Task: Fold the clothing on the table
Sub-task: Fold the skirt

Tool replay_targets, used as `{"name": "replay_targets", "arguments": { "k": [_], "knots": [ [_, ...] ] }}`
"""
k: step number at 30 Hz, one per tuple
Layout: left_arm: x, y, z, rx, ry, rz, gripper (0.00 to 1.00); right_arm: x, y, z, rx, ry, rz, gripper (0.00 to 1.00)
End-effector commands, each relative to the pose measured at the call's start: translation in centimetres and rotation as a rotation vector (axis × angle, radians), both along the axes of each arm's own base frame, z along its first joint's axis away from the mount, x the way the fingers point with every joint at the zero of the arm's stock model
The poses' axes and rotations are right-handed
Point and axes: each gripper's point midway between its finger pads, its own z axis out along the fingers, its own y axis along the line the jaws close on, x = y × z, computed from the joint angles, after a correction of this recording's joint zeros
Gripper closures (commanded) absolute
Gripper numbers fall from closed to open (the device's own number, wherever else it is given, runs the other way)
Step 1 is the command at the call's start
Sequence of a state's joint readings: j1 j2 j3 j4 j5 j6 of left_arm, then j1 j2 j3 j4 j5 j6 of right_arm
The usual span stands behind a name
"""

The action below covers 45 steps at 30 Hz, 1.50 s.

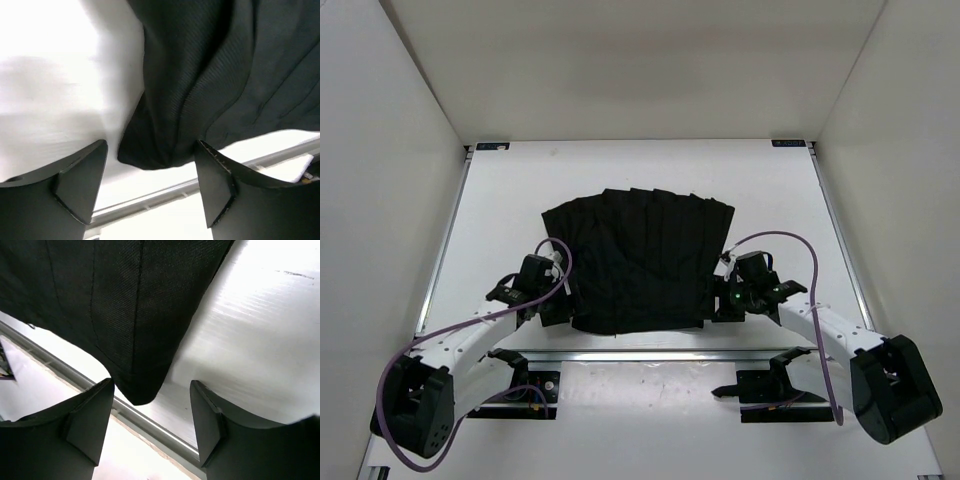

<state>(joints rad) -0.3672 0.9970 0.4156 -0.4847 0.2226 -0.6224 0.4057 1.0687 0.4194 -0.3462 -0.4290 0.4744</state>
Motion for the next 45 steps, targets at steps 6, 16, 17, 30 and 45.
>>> {"name": "replay_targets", "arguments": {
  "k": [6,16,17,30,45],
  "knots": [
    [0.5,-1.3,-0.8,-0.073,-0.03,0.008,0.23,0.6,0.7,-0.7,0.025,-0.027,-0.016,0.51],
    [-0.2,-0.5,-1.9,-0.028,0.014,0.027,0.83,1.4,1.8,-1.0,0.039,-0.015,0.008,1.0],
    [-0.3,-0.5,-1.8,-0.024,0.019,0.027,0.99,1.7,1.8,-0.9,0.041,-0.017,0.001,1.0],
    [-0.4,-0.1,0.8,-0.08,0.075,0.075,1.0,4.8,-2.7,3.6,0.076,-0.11,-0.13,1.0],
    [32.5,-2.2,29.8,-0.014,-0.563,-0.012,1.0,31.2,-5.8,32.4,-0.001,-0.755,-0.106,1.0]
  ]
}}
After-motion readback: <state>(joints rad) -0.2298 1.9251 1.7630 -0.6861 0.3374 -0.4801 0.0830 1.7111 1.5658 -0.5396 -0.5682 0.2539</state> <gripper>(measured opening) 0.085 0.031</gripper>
